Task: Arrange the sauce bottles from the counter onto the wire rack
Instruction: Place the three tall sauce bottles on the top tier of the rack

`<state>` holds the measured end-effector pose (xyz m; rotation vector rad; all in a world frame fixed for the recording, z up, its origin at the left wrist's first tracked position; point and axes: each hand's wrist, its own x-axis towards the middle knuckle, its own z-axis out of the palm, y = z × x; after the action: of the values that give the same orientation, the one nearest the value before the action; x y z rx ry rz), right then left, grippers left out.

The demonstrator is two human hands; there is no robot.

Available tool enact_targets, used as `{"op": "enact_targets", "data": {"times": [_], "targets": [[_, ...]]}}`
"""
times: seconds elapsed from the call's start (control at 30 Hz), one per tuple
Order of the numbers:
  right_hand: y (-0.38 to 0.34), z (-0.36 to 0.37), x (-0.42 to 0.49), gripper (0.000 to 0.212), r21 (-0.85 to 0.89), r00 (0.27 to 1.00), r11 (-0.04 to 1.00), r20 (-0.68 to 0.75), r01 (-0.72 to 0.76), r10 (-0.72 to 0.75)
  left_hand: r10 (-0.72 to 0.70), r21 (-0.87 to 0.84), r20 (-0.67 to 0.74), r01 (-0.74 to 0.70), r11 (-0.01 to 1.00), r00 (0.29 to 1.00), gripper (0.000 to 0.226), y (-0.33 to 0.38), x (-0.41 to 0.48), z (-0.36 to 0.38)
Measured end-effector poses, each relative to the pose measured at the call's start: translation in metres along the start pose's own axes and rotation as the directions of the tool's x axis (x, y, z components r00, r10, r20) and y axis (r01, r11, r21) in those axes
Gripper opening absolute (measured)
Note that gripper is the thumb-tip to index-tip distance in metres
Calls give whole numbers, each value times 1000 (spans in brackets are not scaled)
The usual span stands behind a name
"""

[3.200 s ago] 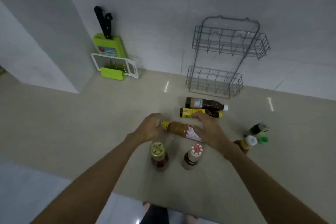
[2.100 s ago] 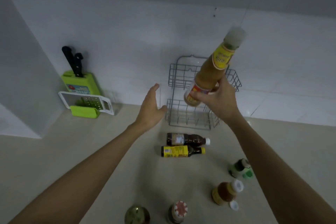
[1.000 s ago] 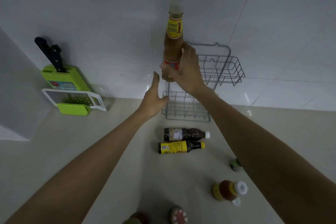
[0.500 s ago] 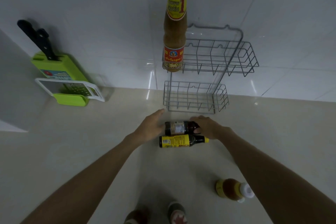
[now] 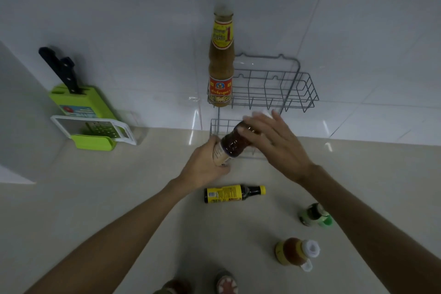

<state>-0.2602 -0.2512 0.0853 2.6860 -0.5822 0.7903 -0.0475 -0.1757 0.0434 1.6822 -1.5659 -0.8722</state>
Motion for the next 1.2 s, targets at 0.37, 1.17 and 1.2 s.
{"op": "enact_targets", "data": {"times": [0.37, 1.17, 1.2], "targets": [[-34, -66, 69, 59, 892, 698, -22, 369, -452, 614, 207, -112, -228, -237, 965, 951, 69, 83, 8, -25], [55, -14, 135, 73, 422, 654, 530, 238, -735, 718, 29, -333, -66, -49, 942, 997, 107, 83, 76, -63], [61, -20, 136, 75, 469, 641, 460, 371, -754, 672, 31, -336, -64, -51, 940, 997, 106, 83, 76, -63]]}}
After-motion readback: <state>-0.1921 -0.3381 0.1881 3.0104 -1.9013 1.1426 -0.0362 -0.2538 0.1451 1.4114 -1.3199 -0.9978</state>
